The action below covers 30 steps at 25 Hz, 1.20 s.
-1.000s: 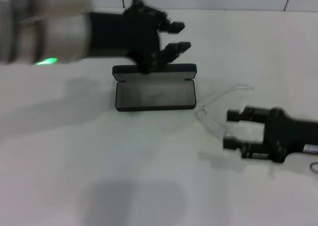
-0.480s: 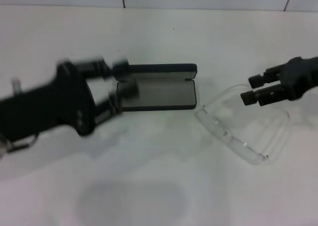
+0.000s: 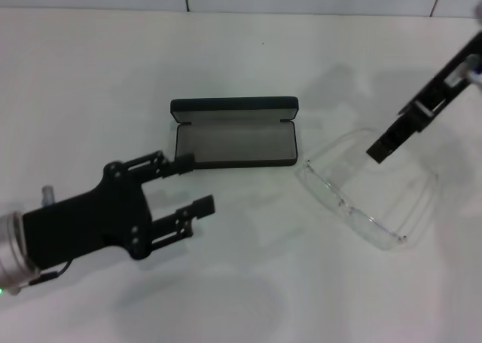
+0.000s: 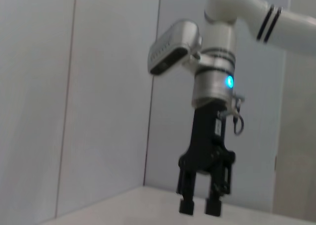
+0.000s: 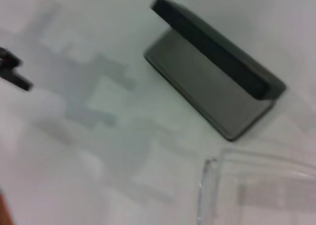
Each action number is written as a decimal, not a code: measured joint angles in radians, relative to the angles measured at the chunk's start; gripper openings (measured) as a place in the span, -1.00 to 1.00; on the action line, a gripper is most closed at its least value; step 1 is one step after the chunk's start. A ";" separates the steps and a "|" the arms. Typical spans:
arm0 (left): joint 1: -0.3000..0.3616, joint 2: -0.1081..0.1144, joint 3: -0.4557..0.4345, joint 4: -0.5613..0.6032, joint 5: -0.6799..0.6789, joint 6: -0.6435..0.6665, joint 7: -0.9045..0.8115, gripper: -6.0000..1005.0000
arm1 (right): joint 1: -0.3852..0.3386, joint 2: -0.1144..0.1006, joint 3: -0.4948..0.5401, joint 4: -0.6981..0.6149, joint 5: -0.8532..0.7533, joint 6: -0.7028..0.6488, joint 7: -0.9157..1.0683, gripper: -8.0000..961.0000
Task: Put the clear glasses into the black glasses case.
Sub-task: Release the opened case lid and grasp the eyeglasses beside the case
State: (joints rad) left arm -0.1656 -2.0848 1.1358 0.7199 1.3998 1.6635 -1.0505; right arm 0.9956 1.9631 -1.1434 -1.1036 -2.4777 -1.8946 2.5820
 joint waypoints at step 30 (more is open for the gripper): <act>-0.007 -0.001 -0.139 -0.021 0.241 -0.023 0.037 0.23 | 0.063 0.065 -0.401 0.238 0.045 0.317 0.117 0.32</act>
State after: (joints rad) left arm -0.1723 -2.0862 0.9971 0.6989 1.6410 1.6407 -1.0133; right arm 1.0591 2.0279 -1.5443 -0.8652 -2.4329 -1.5777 2.6992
